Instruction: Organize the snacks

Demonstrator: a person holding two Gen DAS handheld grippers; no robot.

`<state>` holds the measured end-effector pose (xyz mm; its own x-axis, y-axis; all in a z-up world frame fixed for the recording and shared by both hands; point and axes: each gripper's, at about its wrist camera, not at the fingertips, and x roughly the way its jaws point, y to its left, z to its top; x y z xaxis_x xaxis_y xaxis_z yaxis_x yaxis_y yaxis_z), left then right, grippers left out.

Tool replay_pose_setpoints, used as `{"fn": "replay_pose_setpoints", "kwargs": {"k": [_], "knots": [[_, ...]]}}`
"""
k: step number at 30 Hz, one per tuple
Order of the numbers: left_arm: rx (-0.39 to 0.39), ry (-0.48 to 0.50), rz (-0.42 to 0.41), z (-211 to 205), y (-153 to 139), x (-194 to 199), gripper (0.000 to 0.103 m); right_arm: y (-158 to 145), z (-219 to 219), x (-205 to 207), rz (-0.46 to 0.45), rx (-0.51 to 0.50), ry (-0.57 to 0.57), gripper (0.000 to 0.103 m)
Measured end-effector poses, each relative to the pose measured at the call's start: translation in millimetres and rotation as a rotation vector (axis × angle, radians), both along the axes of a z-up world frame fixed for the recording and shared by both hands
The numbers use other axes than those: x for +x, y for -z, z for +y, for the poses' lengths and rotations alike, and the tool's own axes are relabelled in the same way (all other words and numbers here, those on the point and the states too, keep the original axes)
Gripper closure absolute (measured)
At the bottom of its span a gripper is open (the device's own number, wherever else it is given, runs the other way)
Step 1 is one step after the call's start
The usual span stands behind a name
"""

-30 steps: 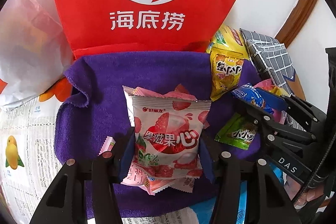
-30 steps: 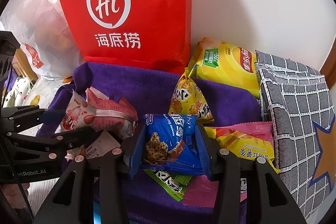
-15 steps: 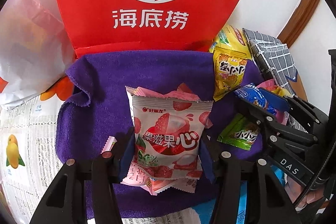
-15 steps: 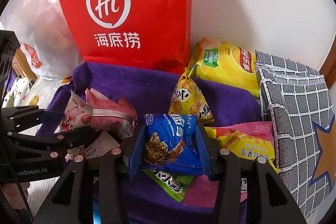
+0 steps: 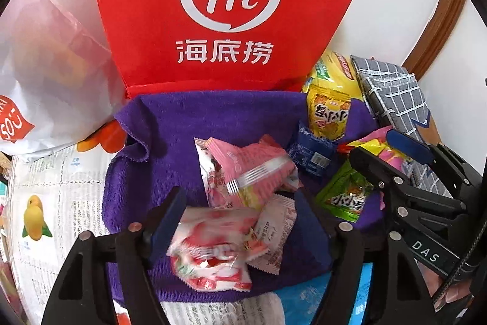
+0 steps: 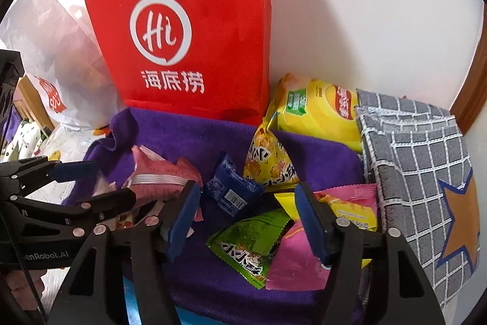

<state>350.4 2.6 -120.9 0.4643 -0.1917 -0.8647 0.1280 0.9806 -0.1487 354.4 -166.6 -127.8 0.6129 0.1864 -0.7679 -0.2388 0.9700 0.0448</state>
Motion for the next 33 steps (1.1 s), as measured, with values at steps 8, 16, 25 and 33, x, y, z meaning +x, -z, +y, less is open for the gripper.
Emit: {"fn": "replay_pose_setpoints", "kwargs": {"k": [8, 16, 25, 33], "knots": [[0.017, -0.024, -0.066, 1, -34, -24, 0.027, -34, -9, -22, -0.045, 0.007, 0.044, 0.028], [-0.004, -0.036, -0.136, 10, -61, -68, 0.027, -58, -18, -67, -0.047, 0.018, 0.077, 0.028], [0.047, -0.02, -0.232, 4, -89, -139, 0.027, -79, -24, -141, -0.079, 0.011, 0.117, 0.028], [0.051, -0.03, -0.281, -1, -108, -204, 0.025, -95, -35, -210, -0.121, 0.04, 0.157, 0.021]]}}
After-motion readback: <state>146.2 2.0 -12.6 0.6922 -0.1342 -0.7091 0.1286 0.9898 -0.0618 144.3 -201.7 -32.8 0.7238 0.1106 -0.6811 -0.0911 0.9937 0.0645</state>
